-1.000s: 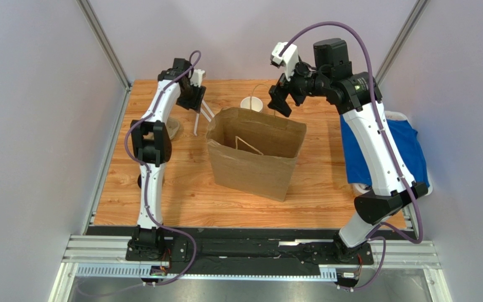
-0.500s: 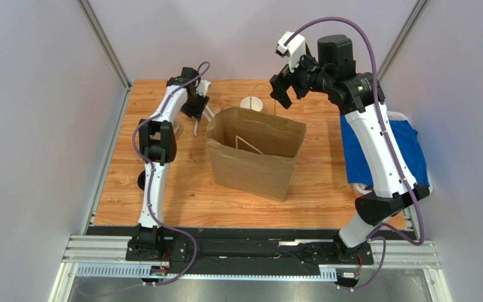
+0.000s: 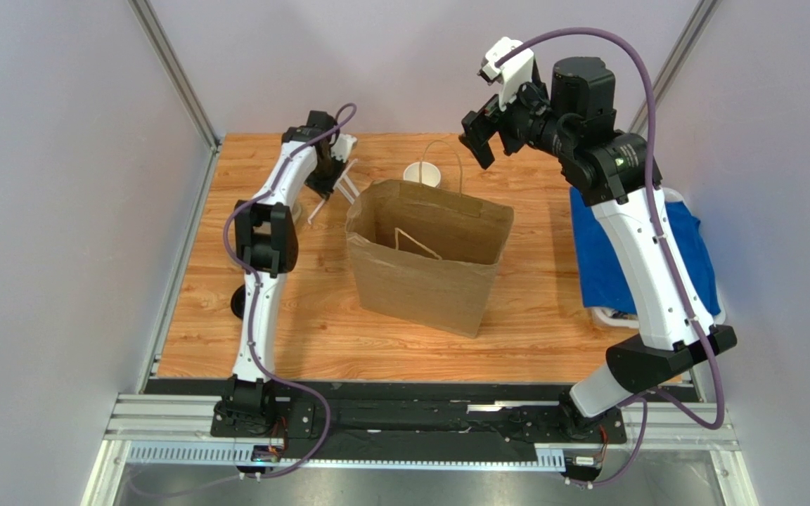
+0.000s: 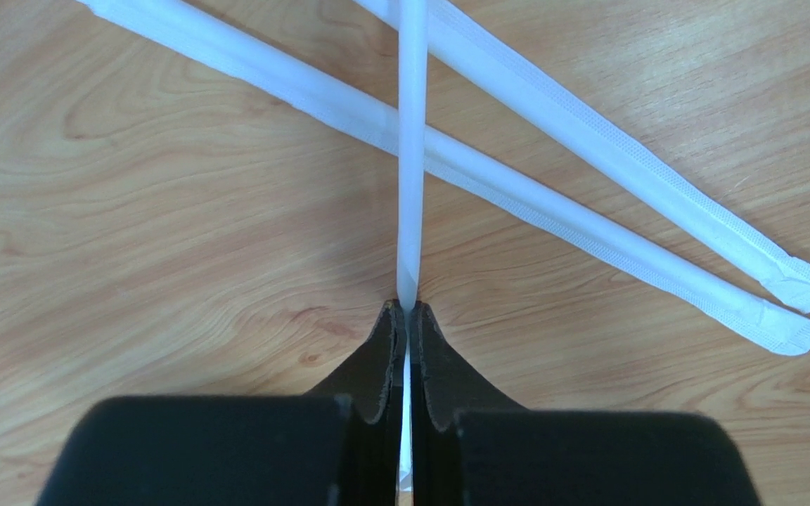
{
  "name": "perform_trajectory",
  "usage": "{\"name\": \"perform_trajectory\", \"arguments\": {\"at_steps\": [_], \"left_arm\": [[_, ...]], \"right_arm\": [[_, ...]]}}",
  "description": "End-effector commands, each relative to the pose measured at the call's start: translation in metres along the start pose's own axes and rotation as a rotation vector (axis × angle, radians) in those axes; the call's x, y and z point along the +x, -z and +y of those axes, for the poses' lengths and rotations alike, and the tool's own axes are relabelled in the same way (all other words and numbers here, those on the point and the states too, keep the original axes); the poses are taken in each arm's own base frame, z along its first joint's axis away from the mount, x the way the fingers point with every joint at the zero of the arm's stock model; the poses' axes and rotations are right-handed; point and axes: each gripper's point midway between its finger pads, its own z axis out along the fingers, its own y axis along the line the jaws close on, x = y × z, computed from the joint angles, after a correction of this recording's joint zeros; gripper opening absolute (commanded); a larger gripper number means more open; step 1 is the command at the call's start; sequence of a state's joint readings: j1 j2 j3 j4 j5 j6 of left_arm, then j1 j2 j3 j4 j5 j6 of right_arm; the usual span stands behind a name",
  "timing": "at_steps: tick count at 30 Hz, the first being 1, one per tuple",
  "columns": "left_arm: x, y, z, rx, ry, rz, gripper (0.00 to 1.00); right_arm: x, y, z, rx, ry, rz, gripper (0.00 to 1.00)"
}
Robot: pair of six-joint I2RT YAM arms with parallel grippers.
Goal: Pack the takeout coffee
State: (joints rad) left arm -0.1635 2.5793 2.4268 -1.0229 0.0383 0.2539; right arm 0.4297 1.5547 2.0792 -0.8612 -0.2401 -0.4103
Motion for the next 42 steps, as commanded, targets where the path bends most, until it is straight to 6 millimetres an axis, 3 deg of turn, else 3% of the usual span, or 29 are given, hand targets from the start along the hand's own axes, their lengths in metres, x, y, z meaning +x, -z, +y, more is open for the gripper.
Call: {"name": "perform_trajectory", "arguments": {"at_steps": [1, 2, 4, 5, 7, 8, 10, 11, 13, 14, 15, 16, 17, 18, 19, 20, 21, 22, 23, 24, 25, 26, 28, 36, 42], "left_arm": [[-0.059, 0.111, 0.024, -0.111, -0.026, -0.224, 0.0], [-0.069, 0.143, 0.025, -0.13, -0.027, -0.285, 0.0], [-0.079, 0.176, 0.024, -0.128, -0.014, -0.357, 0.0], [-0.083, 0.208, 0.022, -0.129, -0.005, -0.418, 0.0], [-0.091, 0.242, 0.013, -0.068, 0.027, -0.514, 0.0], [-0.093, 0.273, 0.006, -0.042, 0.033, -0.577, 0.0], [-0.102, 0.308, -0.014, 0.062, 0.034, -0.684, 0.0], [-0.103, 0.34, -0.022, 0.084, 0.023, -0.754, 0.0], [-0.101, 0.366, -0.053, 0.241, -0.004, -0.818, 0.0], [-0.103, 0.401, -0.064, 0.276, -0.035, -0.911, 0.0], [-0.101, 0.419, -0.084, 0.382, -0.058, -0.951, 0.0], [-0.095, 0.415, -0.094, 0.45, -0.036, -0.943, 0.0], [-0.097, 0.453, -0.104, 0.473, -0.095, -1.064, 0.0], [-0.09, 0.469, -0.122, 0.586, -0.11, -1.085, 0.0], [-0.084, 0.459, -0.13, 0.649, -0.094, -1.068, 0.0], [-0.084, 0.49, -0.137, 0.67, -0.155, -1.173, 0.0], [-0.076, 0.499, -0.149, 0.777, -0.123, -1.156, 0.0], [-0.072, 0.488, -0.154, 0.834, -0.096, -1.129, 0.0], [-0.073, 0.509, -0.159, 0.858, -0.16, -1.214, 0.0], [-0.067, 0.514, -0.168, 0.955, -0.114, -1.176, 0.0], [-0.064, 0.503, -0.17, 0.998, -0.082, -1.151, 0.0], [-0.064, 0.514, -0.173, 1.015, -0.125, -1.201, 0.0], [-0.058, 0.509, -0.183, 1.094, -0.095, -1.15, 0.0], [-0.048, 0.514, -0.207, 1.166, -0.12, -1.158, 0.0], [-0.041, 0.527, -0.219, 1.178, -0.165, -1.194, 0.0]], "right_arm": [[-0.044, 0.013, -0.01, 0.053, -0.011, -0.157, 0.97], [-0.049, 0.013, -0.01, 0.053, -0.018, -0.173, 0.97], [-0.064, 0.017, -0.013, 0.06, -0.025, -0.221, 0.97], [-0.072, 0.018, -0.013, 0.057, -0.044, -0.251, 0.97], [-0.087, 0.022, -0.014, 0.054, -0.059, -0.299, 0.98], [-0.093, 0.023, -0.012, 0.039, -0.077, -0.321, 0.98], [-0.104, 0.023, -0.011, 0.027, -0.092, -0.363, 0.97], [-0.11, 0.023, -0.01, 0.014, -0.121, -0.387, 0.97], [-0.117, 0.02, -0.008, -0.009, -0.15, -0.411, 0.97], [-0.124, 0.021, -0.002, -0.044, -0.162, -0.435, 0.97], [-0.128, 0.02, 0.001, -0.072, -0.207, -0.45, 0.96], [-0.135, 0.019, 0.007, -0.116, -0.225, -0.47, 0.96], [-0.145, 0.022, 0.009, -0.138, -0.217, -0.51, 0.96], [-0.152, 0.023, 0.015, -0.183, -0.287, -0.525, 0.96], [-0.156, 0.022, 0.024, -0.241, -0.297, -0.541, 0.96], [-0.169, 0.027, 0.026, -0.264, -0.293, -0.59, 0.96], [-0.176, 0.03, 0.033, -0.301, -0.305, -0.609, 0.96], [-0.181, 0.03, 0.04, -0.343, -0.327, -0.619, 0.96], [-0.19, 0.035, 0.044, -0.361, -0.323, -0.651, 0.96], [-0.193, 0.035, 0.051, -0.386, -0.33, -0.657, 0.96], [-0.196, 0.035, 0.055, -0.4, -0.34, -0.662, 0.96], [-0.199, 0.036, 0.057, -0.405, -0.341, -0.669, 0.95], [-0.202, 0.033, 0.062, -0.418, -0.343, -0.675, 0.94], [-0.204, 0.009, 0.062, -0.413, -0.379, -0.672, 0.83], [-0.206, 0.004, 0.059, -0.409, -0.399, -0.682, 0.8]]}}
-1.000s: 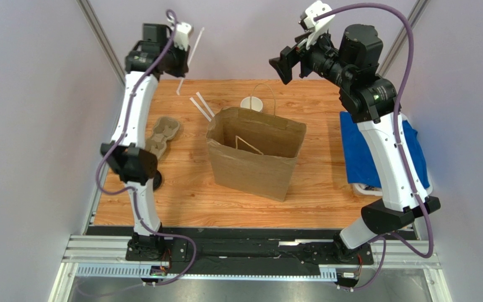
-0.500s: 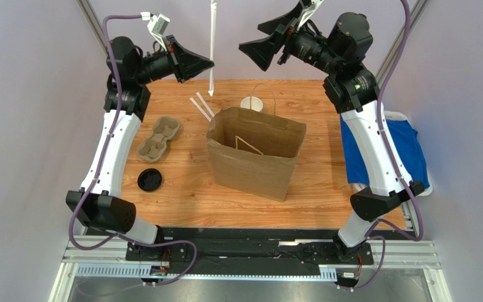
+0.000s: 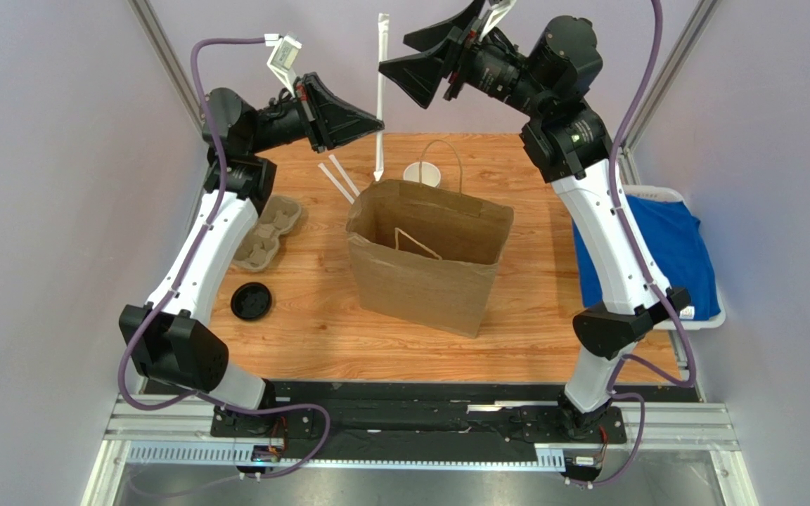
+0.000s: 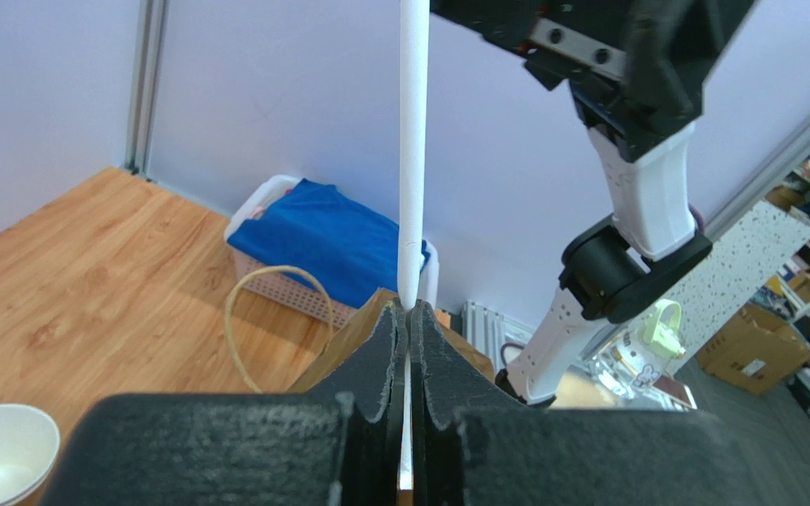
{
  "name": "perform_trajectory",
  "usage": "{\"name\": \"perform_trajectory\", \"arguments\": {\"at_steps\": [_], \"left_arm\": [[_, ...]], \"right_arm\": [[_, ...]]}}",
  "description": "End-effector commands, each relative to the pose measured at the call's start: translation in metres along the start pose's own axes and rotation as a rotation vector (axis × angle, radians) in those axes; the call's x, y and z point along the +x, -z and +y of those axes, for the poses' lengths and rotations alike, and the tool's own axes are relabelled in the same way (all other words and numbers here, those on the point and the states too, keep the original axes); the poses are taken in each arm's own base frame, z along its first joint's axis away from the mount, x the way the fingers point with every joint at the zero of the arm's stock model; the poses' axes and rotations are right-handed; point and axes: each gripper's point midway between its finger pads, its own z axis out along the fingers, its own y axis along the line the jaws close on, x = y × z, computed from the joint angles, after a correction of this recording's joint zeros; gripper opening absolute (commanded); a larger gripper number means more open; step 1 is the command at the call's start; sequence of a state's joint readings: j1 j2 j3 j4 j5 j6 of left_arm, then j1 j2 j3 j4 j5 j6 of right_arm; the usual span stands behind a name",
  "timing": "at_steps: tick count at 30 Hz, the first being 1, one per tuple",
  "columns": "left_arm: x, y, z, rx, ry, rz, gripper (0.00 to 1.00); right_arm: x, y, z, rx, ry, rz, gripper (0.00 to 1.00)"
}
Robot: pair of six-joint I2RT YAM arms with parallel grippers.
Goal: Pack the takeout coffee
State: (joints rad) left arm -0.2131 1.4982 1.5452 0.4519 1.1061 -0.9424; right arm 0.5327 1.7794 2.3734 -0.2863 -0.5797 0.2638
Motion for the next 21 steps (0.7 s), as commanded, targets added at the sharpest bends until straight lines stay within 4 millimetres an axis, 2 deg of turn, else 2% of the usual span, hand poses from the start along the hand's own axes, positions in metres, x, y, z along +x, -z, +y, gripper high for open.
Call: {"name": "perform_trajectory", "arguments": {"at_steps": [1, 6, 12, 14, 15, 16, 18, 19, 20, 21], "left_arm": [[-0.013, -0.001, -0.045, 0.085, -0.124, -0.03, 0.0], [-0.009, -0.007, -0.06, 0.123, -0.162, -0.021, 0.0], [0.0, -0.012, -0.055, 0.119, -0.131, -0.004, 0.0], [0.002, -0.014, -0.054, 0.116, -0.136, 0.002, 0.0], [0.003, -0.014, -0.055, 0.116, -0.139, 0.004, 0.0], [0.004, -0.014, -0.054, 0.107, -0.13, 0.009, 0.0], [0.003, -0.015, -0.052, 0.088, -0.141, 0.011, 0.13], [0.008, -0.014, -0.047, 0.055, -0.096, 0.032, 0.33], [0.008, -0.014, -0.041, 0.024, -0.139, 0.035, 0.45], [0.005, -0.012, -0.041, -0.004, -0.161, 0.04, 0.52]], "right_arm": [[-0.021, -0.002, 0.007, -0.017, 0.0, -0.069, 0.79], [-0.021, -0.004, 0.007, -0.022, -0.012, -0.071, 0.68], [-0.022, -0.003, 0.017, -0.062, -0.036, -0.067, 0.47], [-0.021, -0.002, 0.02, -0.075, -0.043, -0.062, 0.29], [-0.022, -0.001, 0.021, -0.077, -0.044, -0.061, 0.18], [-0.022, -0.001, 0.019, -0.065, -0.048, -0.061, 0.0], [-0.022, 0.0, 0.019, -0.06, -0.043, -0.057, 0.0], [-0.022, 0.002, 0.02, -0.056, -0.038, -0.055, 0.0], [-0.025, 0.004, 0.021, -0.054, -0.027, -0.055, 0.0], [-0.026, 0.006, 0.022, -0.054, 0.008, -0.053, 0.0]]}}
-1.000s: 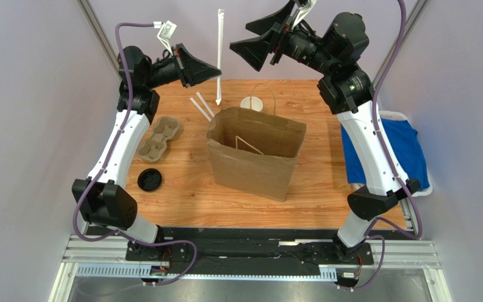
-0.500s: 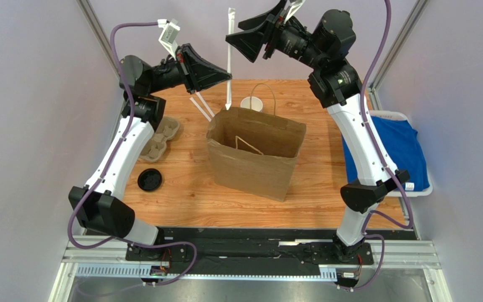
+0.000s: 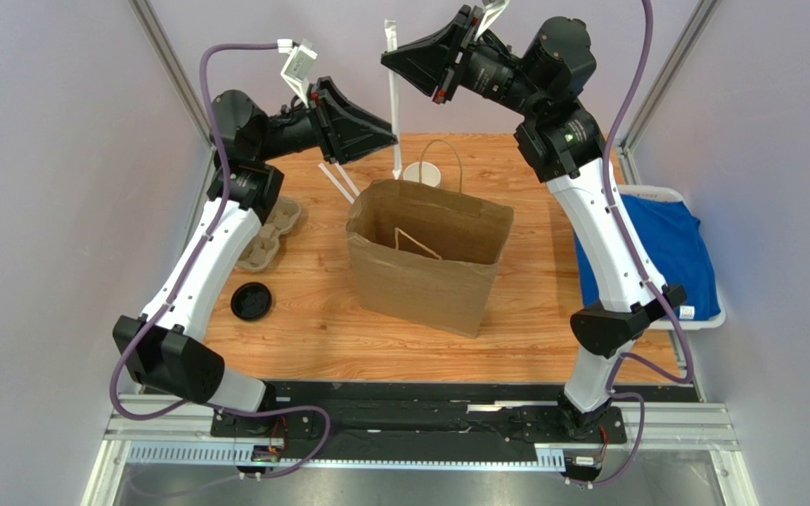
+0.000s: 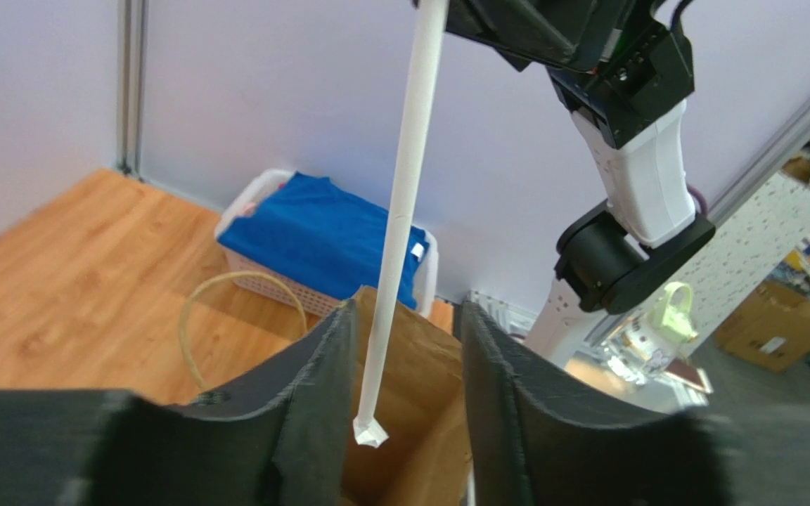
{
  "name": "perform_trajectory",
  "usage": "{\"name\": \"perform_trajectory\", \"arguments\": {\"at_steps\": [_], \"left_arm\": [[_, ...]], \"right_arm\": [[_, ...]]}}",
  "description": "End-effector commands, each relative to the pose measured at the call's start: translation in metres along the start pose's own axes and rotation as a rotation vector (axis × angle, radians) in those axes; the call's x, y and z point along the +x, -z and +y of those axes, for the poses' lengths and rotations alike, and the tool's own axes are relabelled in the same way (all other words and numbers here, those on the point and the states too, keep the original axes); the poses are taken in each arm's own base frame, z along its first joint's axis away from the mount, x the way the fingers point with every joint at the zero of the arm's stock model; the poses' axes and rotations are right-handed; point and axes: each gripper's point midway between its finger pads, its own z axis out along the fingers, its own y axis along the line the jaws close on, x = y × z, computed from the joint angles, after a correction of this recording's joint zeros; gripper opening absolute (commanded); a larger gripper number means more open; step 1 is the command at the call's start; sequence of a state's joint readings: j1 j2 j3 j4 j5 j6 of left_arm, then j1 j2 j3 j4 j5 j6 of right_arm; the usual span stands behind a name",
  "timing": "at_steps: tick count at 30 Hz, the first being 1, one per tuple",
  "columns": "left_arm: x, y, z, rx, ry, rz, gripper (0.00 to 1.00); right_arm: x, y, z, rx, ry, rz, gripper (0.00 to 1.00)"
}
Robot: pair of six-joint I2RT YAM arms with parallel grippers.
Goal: Pack the takeout coffee
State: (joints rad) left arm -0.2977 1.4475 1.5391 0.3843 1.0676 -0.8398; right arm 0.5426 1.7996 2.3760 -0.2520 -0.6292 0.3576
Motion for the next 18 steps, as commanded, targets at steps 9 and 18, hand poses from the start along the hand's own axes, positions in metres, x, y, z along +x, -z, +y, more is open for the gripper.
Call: {"name": "perform_trajectory", "arguments": {"at_steps": [9, 18], "left_arm": [[-0.003, 0.072, 0.038, -0.372, -0.117, 0.064, 0.72], [-0.003, 0.099, 0.044, -0.46, -0.152, 0.062, 0.73]], "right_arm": [[0.012, 0.057, 0.029, -0.009, 0.276, 0.162, 0.0], [0.117, 0.09, 0.015, -0.047, 0.332, 0.414, 0.0]]}}
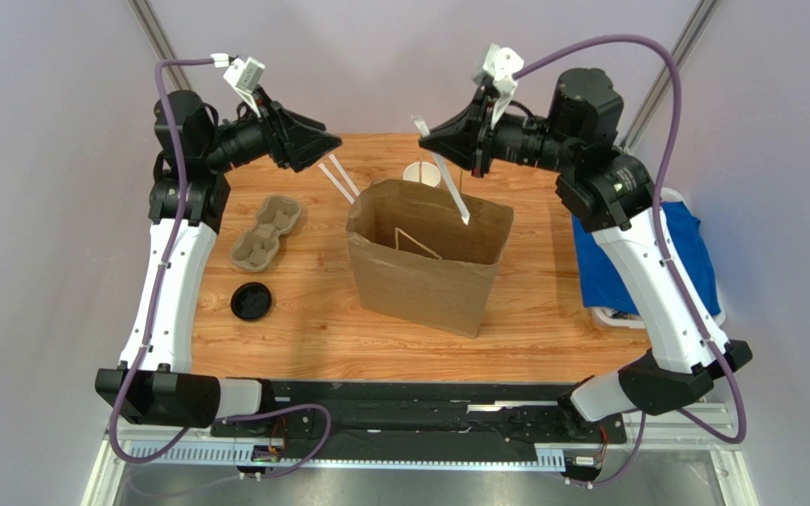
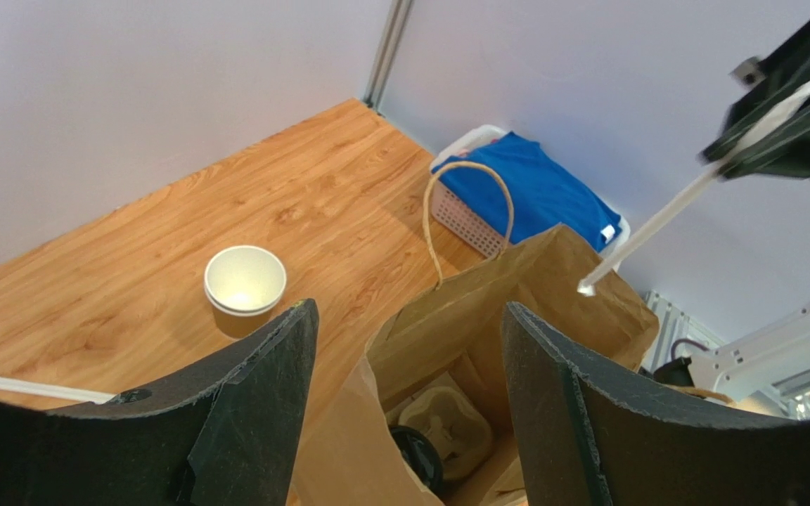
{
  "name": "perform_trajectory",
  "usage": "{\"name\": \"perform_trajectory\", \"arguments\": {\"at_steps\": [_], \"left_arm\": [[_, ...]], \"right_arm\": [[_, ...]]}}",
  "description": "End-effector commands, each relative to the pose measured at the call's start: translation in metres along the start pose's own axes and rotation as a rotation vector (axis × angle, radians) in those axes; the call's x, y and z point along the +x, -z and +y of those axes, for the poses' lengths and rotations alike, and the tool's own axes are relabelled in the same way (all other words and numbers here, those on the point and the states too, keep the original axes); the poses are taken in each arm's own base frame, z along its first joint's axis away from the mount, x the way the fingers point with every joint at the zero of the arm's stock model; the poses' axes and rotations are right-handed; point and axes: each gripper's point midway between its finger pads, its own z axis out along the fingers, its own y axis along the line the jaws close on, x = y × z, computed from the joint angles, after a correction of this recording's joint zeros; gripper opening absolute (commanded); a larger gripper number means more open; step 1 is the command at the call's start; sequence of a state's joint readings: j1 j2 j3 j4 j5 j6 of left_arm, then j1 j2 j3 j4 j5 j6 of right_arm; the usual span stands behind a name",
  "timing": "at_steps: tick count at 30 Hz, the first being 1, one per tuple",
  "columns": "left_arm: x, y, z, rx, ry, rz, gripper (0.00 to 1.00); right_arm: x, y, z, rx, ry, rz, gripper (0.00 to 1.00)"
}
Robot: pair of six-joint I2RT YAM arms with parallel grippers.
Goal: Pack the takeout coffee
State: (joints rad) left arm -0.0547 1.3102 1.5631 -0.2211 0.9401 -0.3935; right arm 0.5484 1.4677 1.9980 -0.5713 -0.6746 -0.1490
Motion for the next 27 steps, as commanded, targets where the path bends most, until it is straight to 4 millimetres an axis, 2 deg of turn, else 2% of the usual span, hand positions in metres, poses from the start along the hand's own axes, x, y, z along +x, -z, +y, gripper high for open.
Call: {"name": "perform_trajectory", "arguments": {"at_steps": [1, 3, 4, 6, 7, 15, 17, 18, 19, 20, 21, 23, 27], "left_arm": [[-0.001, 0.01, -0.011, -0.004, -0.056, -0.001, 0.73], [0.001, 0.011, -0.011, -0.01, -0.057, 0.002, 0.72], [0.001, 0.012, -0.011, -0.014, -0.063, 0.002, 0.73], [0.002, 0.013, -0.012, -0.017, -0.064, 0.004, 0.73], [0.003, 0.013, -0.012, -0.016, -0.063, 0.006, 0.73], [0.018, 0.014, -0.005, -0.039, -0.037, 0.054, 0.73], [0.022, 0.014, -0.002, -0.046, -0.035, 0.064, 0.73], [0.024, 0.015, -0.001, -0.052, -0.029, 0.07, 0.73], [0.025, 0.015, 0.001, -0.059, -0.029, 0.074, 0.74], [0.026, 0.015, 0.001, -0.063, -0.026, 0.078, 0.8], [0.031, 0.015, 0.004, -0.069, -0.014, 0.093, 0.81], [0.032, 0.015, 0.008, -0.088, -0.009, 0.103, 0.92], [0.041, 0.019, 0.019, -0.152, -0.001, 0.153, 0.97]], "right_arm": [[0.061, -0.009, 0.004, -0.054, 0.056, 0.132, 0.0], [0.075, -0.011, 0.007, -0.064, 0.093, 0.159, 0.0], [0.091, -0.013, 0.008, -0.074, 0.086, 0.192, 0.0], [0.104, -0.013, 0.011, -0.087, 0.111, 0.217, 0.0], [0.117, -0.013, 0.009, -0.085, 0.103, 0.247, 0.0], [0.171, -0.013, 0.015, -0.129, 0.174, 0.411, 0.0], [0.18, -0.011, 0.017, -0.14, 0.17, 0.452, 0.16], [0.184, -0.009, 0.018, -0.141, 0.16, 0.468, 0.36], [0.185, -0.01, 0.02, -0.141, 0.15, 0.473, 0.44], [0.184, -0.01, 0.022, -0.14, 0.145, 0.474, 0.51], [0.181, -0.01, 0.02, -0.128, 0.149, 0.47, 0.63], [0.174, -0.011, 0.021, -0.116, 0.134, 0.457, 0.71], [0.144, -0.014, 0.012, -0.044, 0.119, 0.404, 0.79]]}}
